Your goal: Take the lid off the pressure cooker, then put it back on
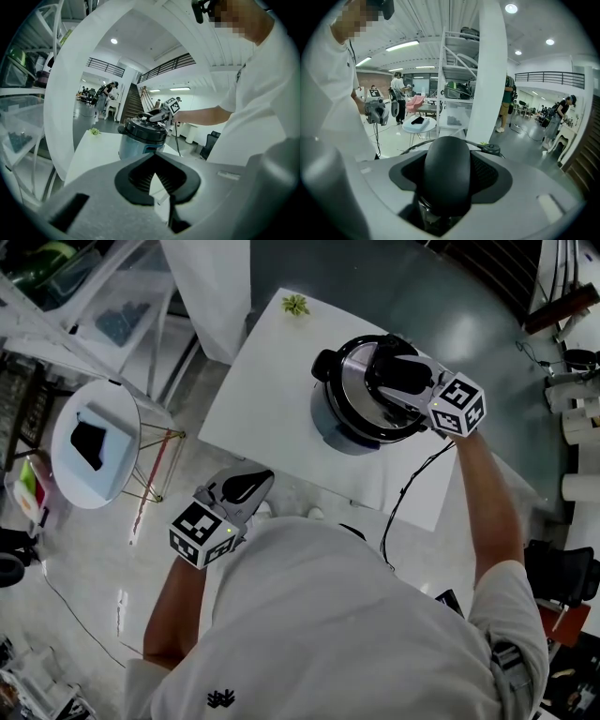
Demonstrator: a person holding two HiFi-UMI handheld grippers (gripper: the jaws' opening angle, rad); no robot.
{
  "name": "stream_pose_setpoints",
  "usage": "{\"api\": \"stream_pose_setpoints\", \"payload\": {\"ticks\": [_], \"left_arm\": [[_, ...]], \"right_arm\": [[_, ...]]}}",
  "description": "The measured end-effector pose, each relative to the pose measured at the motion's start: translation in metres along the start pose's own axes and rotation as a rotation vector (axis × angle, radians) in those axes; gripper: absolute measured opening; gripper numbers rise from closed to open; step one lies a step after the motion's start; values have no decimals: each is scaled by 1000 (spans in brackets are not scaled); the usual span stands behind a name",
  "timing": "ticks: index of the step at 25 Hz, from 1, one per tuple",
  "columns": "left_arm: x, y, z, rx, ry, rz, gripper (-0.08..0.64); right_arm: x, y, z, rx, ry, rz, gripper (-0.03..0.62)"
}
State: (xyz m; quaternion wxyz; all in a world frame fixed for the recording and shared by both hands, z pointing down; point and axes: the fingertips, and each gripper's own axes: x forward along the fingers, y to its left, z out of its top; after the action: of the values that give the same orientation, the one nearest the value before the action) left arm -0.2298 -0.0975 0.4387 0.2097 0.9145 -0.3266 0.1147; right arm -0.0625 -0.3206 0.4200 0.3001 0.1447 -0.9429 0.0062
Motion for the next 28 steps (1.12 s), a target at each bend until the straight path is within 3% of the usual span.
{"api": "stream_pose_setpoints", "payload": {"ticks": [18, 28], "left_arm": [[2, 2, 2, 15, 21, -45, 6], [-9, 3, -2, 40, 45, -89, 6]], "right_arm": [[0, -1, -2, 5, -26, -24, 296], [-11, -3, -10, 85, -44, -144, 316]]}}
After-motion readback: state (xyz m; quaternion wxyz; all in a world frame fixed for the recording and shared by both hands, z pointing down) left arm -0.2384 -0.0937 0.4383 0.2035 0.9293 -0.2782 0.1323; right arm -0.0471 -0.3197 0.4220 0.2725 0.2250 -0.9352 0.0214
